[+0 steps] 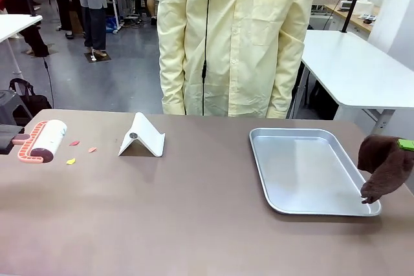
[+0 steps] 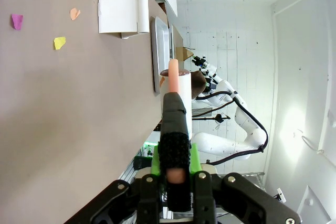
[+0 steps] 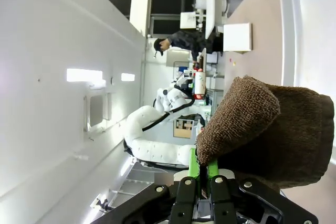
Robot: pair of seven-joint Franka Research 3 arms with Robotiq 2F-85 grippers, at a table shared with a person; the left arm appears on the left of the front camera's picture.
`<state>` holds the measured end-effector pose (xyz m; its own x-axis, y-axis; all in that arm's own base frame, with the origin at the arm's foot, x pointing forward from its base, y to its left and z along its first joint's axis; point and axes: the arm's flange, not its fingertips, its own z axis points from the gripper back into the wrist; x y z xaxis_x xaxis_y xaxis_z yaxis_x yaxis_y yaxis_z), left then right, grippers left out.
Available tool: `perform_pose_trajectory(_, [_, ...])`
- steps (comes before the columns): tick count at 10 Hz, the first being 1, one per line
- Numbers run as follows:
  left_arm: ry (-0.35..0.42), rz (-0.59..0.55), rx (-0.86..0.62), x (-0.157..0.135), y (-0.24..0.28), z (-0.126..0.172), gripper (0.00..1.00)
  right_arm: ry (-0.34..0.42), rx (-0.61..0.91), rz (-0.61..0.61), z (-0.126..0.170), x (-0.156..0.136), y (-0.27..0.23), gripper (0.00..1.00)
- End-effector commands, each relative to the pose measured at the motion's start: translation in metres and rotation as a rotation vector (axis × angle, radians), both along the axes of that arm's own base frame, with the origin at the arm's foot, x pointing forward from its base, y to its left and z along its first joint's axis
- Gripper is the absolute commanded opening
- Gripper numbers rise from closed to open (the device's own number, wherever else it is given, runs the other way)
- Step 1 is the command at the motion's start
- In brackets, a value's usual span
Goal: Clean the surface of the table.
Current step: Clean the area not pointed to by the person.
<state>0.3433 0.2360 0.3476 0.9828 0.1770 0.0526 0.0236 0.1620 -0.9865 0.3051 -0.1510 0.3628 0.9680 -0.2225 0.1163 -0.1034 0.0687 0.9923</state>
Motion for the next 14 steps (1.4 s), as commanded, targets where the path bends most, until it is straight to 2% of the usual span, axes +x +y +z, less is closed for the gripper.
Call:
perform_pose_trajectory(1, [-0.018, -0.002, -0.019, -0.002, 0.000, 0.004, 0.00, -0.029, 0.006, -0.001, 0.003, 0.005, 0.000, 0.06])
perform_pose_trajectory(2, [-0.018, -0.002, -0.019, -0.002, 0.000, 0.004, 0.00, -0.029, 0.006, -0.001, 0.003, 0.005, 0.000, 0.06])
perform_pose_trajectory(3, [0.000, 0.000, 0.000, 0.000, 0.000, 0.000, 0.22, -0.029, 0.006, -0.001, 0.003, 0.005, 0.000, 0.06])
perform_pose_trajectory(7, [0.122, 0.040, 0.194, 0.014, -0.009, 0.026, 0.22, -0.029, 0.006, -0.001, 0.003, 0.005, 0.000, 0.06])
perform_pose_trajectory(9, [0.225, 0.173, 0.252, 0.014, 0.015, 0.026, 0.22, -0.029, 0.006, -0.001, 0.003, 0.005, 0.000, 0.06])
perform_pose_trajectory(11, [0.280, 0.305, 0.297, 0.004, 0.039, 0.024, 0.22, -0.029, 0.006, -0.001, 0.003, 0.005, 0.000, 0.06])
perform_pose_trajectory(12, [0.283, 0.344, 0.313, -0.003, 0.049, 0.022, 0.22, -0.029, 0.006, -0.001, 0.003, 0.005, 0.000, 0.06])
perform_pose_trajectory(13, [0.188, 0.402, 0.425, -0.008, 0.057, 0.020, 0.22, -0.029, 0.006, -0.001, 0.003, 0.005, 0.000, 0.06])
perform_pose_trajectory(14, [0.121, 0.392, 0.447, -0.007, 0.060, 0.017, 0.22, -0.029, 0.006, -0.001, 0.003, 0.005, 0.000, 0.06])
